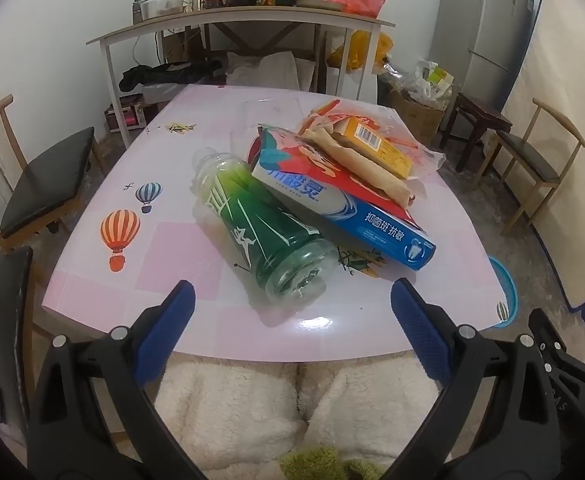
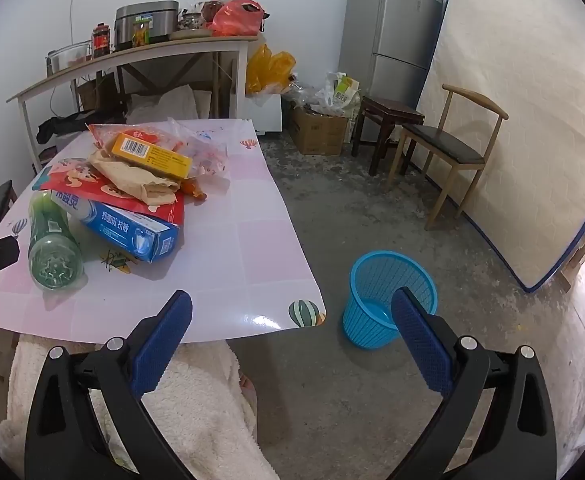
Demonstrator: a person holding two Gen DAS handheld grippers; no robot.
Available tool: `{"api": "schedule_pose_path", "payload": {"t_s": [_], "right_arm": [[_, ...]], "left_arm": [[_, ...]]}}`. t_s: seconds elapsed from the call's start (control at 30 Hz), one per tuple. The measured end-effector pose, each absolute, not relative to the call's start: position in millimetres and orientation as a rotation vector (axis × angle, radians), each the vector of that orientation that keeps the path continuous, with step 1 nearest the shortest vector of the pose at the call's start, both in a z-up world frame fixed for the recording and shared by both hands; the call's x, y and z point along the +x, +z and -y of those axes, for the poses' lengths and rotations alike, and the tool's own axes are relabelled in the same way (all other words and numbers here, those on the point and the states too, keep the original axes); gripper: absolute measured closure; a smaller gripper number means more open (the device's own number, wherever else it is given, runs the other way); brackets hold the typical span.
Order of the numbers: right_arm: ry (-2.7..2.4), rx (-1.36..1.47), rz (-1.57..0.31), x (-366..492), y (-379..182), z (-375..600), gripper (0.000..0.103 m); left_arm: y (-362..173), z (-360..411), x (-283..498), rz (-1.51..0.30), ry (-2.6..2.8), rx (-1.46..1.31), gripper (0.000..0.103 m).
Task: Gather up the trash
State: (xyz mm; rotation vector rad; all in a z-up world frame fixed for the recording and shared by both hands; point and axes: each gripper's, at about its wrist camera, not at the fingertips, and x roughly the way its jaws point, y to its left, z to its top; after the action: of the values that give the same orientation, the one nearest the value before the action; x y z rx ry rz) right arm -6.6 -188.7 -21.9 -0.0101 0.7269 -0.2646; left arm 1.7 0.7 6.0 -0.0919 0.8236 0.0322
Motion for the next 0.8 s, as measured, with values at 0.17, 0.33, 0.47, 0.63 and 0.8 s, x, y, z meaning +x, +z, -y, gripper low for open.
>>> {"api": "schedule_pose_path", "payload": {"t_s": [0.17, 0.33, 0.47, 0.63, 0.8], "right_arm": [[-0.259, -0.014, -0.728, -6.6, -22.1, 187.1, 0.006], [-0.256, -0.012, -0.735, -5.3, -22.7, 187.0, 0.006], [-0.259, -0.010, -0.739, -5.6, -22.6, 187.6, 0.006], [-0.267, -0.005, -0.743, -5.2, -23.9, 190.7, 0.006], [-0.268, 0.000, -0.745, -5.5, -23.6, 192.3, 0.006]], "left_arm": [[2.9, -1.0, -0.8, -0.819, 0.029, -0.086, 0.009], [3.1, 0.2, -0.2, -0.821, 0.022, -0.083, 0.009], [4.7, 2.8, -2.0, -0.819, 0.015, -0.079, 0.009], [5.5, 2.8, -2.2, -0.813, 0.014, -0.077, 0.009], [5.8, 3.2, -1.7, -0.818, 0.011, -0.076, 0.009]]}}
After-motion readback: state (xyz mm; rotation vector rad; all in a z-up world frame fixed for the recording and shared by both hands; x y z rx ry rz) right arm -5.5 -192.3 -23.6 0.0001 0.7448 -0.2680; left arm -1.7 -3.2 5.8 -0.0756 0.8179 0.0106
